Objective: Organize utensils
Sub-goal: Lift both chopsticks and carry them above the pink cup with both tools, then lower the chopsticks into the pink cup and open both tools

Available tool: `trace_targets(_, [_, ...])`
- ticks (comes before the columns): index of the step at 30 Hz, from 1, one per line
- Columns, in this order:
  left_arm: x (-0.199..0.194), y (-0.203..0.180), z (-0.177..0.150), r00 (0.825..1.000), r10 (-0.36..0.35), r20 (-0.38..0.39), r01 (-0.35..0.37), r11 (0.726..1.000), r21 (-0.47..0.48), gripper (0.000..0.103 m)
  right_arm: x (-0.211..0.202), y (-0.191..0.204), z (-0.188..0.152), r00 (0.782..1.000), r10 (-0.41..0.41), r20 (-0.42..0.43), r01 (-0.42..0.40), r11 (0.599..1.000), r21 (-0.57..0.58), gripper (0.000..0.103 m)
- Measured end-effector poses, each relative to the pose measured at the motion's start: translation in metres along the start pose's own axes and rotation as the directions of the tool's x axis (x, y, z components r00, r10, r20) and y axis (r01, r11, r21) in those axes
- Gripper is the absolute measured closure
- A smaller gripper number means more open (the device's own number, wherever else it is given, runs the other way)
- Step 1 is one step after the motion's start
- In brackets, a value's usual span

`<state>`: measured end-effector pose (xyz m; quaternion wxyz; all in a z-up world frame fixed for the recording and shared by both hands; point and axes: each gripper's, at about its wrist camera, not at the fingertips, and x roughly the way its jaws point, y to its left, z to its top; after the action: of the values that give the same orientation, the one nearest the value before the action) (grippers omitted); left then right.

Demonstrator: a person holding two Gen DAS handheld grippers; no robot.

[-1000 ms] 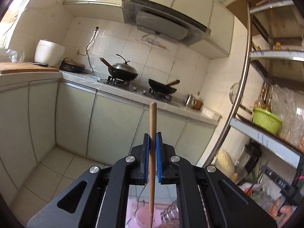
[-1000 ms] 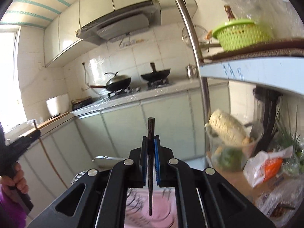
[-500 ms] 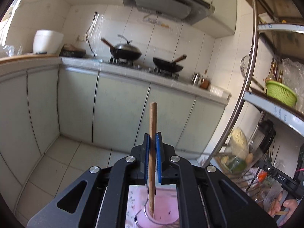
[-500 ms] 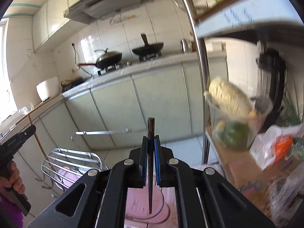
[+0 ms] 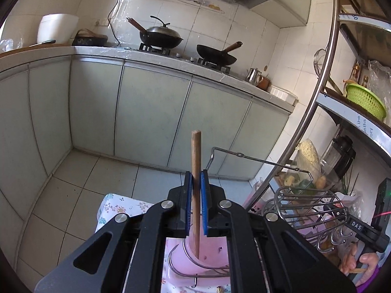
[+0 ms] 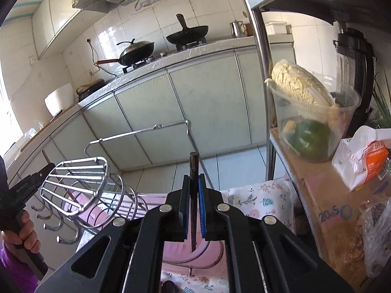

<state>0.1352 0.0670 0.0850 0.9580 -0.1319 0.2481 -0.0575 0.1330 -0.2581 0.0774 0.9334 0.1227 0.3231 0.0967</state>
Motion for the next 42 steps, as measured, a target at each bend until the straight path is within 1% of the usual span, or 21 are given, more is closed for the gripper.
trace_targets(3, [0.003,-0.002,-0.002,1.000,0.013,-0.027,-0.012,1.000,0.009,0.096,0.003,-0.001,-0.002,1.000,0.008,-0.021,-0.008,1.000,0.010,0.094])
trace_targets(4, [0.004,-0.002,-0.002,0.999,0.017,-0.034,-0.017,1.000,0.011,0.092,0.003,-0.003,-0.002,1.000,0.012,-0.027,-0.012,1.000,0.020,0.093])
trace_targets(5, [0.005,-0.001,-0.002,0.999,0.022,-0.042,-0.022,1.000,0.011,0.085,0.004,-0.005,-0.001,0.999,0.017,-0.036,-0.015,0.999,0.033,0.091])
trace_targets(7, [0.004,0.001,-0.002,0.999,0.025,-0.044,-0.025,1.000,0.003,0.077,0.002,-0.008,0.000,0.999,0.022,-0.036,-0.020,0.998,0.053,0.077])
trace_targets(8, [0.003,0.001,-0.002,0.999,0.024,-0.041,-0.024,1.000,-0.002,0.076,0.000,-0.010,0.000,0.999,0.026,-0.027,-0.024,0.998,0.065,0.074])
trace_targets(14, [-0.007,0.008,0.004,0.999,0.023,-0.024,-0.024,0.999,-0.035,0.074,-0.016,-0.016,0.004,1.000,0.029,0.008,-0.029,0.996,0.088,0.074])
trace_targets(17, [-0.015,0.009,0.005,1.000,0.028,-0.005,-0.028,0.999,-0.031,0.074,-0.028,-0.014,0.000,0.999,0.026,0.030,-0.029,0.996,0.087,0.074])
trace_targets(21, [-0.030,0.009,-0.001,0.999,0.042,0.026,-0.042,0.999,-0.001,0.074,-0.045,-0.009,-0.014,0.998,0.021,0.065,-0.026,0.996,0.085,0.074])
trace_targets(25, [-0.043,0.010,-0.012,0.998,0.049,0.024,-0.050,0.999,0.013,0.074,-0.058,-0.005,-0.033,0.996,0.008,0.087,-0.015,0.996,0.083,0.074])
trace_targets(30, [-0.058,0.011,-0.030,0.999,0.054,0.010,-0.054,0.998,0.028,0.074,-0.062,-0.003,-0.058,0.998,-0.022,0.067,0.016,0.996,0.090,0.074])
trace_targets(33, [-0.063,0.011,-0.041,0.999,0.054,-0.006,-0.054,0.998,0.040,0.074,-0.060,-0.002,-0.073,0.999,-0.033,0.034,0.030,0.996,0.090,0.074])
trace_targets(37, [-0.064,0.011,-0.060,0.997,0.050,-0.051,-0.047,0.997,0.063,0.074,-0.057,0.000,-0.090,0.998,-0.057,-0.005,0.057,0.995,0.077,0.074])
trace_targets(42, [-0.063,0.008,-0.079,0.994,0.045,-0.100,-0.037,0.996,0.078,0.074,-0.056,0.010,-0.103,0.997,-0.070,-0.020,0.071,0.997,0.028,0.074])
